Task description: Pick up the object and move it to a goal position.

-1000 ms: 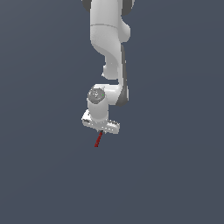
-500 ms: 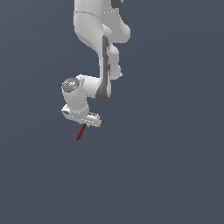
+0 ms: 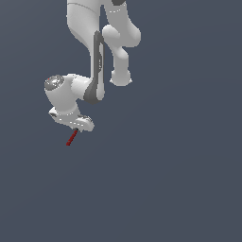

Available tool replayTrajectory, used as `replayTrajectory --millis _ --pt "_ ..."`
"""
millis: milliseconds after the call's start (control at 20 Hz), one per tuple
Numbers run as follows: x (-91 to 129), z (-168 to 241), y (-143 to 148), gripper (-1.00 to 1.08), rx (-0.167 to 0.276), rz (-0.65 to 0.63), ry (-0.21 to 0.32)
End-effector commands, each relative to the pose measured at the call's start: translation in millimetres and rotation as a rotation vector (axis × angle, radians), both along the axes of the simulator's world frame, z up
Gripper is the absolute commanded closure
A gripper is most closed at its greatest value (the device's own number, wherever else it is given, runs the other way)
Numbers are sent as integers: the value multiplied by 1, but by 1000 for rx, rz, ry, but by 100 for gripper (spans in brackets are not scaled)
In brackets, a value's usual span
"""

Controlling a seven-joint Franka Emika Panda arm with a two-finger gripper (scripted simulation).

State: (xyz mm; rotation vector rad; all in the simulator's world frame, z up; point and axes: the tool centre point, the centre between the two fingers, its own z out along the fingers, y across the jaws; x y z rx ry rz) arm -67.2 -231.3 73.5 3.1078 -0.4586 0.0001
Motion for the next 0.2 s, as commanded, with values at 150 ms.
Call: replayTrajectory --millis 150 --pt "-1 4 -11 108 0 2 0"
